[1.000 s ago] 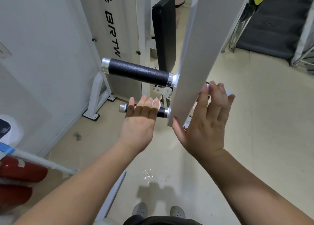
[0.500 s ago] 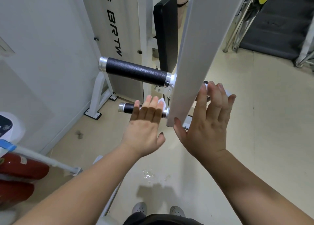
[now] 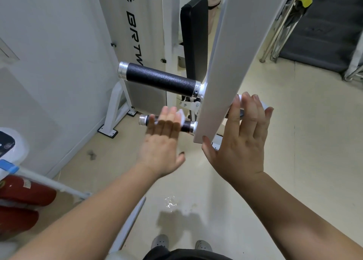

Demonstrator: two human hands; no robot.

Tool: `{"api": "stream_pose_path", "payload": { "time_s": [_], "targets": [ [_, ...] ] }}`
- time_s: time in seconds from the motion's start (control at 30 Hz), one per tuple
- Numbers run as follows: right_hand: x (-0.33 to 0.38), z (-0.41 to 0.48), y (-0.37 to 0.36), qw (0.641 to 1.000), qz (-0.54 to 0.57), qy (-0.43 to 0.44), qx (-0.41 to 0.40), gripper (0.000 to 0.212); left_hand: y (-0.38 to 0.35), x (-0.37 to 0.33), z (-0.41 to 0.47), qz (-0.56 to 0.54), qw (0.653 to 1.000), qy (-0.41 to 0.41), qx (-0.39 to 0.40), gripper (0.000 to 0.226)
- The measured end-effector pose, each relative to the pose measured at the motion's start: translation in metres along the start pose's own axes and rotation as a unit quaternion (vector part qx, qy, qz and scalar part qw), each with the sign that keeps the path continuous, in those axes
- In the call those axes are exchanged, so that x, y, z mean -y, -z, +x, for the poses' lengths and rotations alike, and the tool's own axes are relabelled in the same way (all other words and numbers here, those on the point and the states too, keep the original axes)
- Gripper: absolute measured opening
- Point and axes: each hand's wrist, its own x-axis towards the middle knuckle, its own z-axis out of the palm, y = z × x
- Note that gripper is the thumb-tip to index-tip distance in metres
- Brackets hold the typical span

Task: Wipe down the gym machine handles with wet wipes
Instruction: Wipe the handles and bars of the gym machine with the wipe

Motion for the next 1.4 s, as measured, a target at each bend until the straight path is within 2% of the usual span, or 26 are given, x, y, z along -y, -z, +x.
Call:
{"api": "stream_pose_path", "payload": {
  "time_s": [0.1,0.17,0.33,0.4,0.57,0.67,0.77,0.83,0.9,1.13,1.2,1.3,1.4],
  "targets": [
    [0.000,0.001,0.000,1.000,0.013,-0.003,-0.014,0.088,0.000,0.040,-0.007,0.024,0.999,0.038,0.023,0.116],
    [0.003,0.001,0.000,1.000,0.019,-0.010,-0.021,0.088,0.003,0.037,-0.006,0.017,0.998,0.053,0.030,0.116],
    [-0.003,0.000,-0.002,1.000,0.010,-0.009,-0.021,0.087,0.004,-0.026,-0.001,-0.034,0.999,-0.022,0.008,0.116],
    [-0.006,-0.001,-0.002,1.000,0.007,0.000,-0.020,0.085,0.002,-0.021,-0.003,-0.015,0.999,-0.031,-0.005,0.116],
    [-0.002,0.002,-0.002,0.999,0.025,0.007,-0.019,0.083,0.003,0.049,-0.014,0.031,0.997,0.070,0.018,0.119],
    [-0.001,0.002,-0.003,0.999,0.028,-0.007,-0.024,0.086,0.005,0.042,-0.007,0.043,0.994,0.092,0.029,0.111],
    [-0.004,0.000,-0.005,0.999,0.021,-0.012,-0.027,0.089,0.006,0.002,0.007,0.034,0.998,0.041,0.018,0.104],
    [-0.006,0.000,-0.006,0.999,0.019,-0.011,-0.029,0.089,0.005,-0.032,0.011,-0.009,1.000,0.005,-0.006,0.101],
    [-0.005,0.000,-0.007,0.999,0.021,-0.007,-0.031,0.086,0.003,-0.051,0.010,-0.061,0.998,0.004,-0.028,0.095],
    [-0.011,-0.002,-0.007,0.999,0.028,0.028,-0.032,0.084,0.000,0.039,0.008,-0.006,0.998,-0.040,-0.054,0.074],
    [-0.011,-0.002,-0.008,0.999,0.024,0.021,-0.032,0.085,0.001,0.043,0.006,0.001,0.999,-0.024,-0.043,0.079],
    [-0.008,-0.001,-0.008,1.000,0.020,-0.001,-0.024,0.088,-0.002,0.013,0.004,-0.006,0.999,0.017,-0.030,0.092],
    [-0.010,-0.001,-0.008,1.000,0.016,-0.003,-0.023,0.088,-0.005,-0.027,0.005,-0.023,0.999,0.008,-0.021,0.097]
  ]
}}
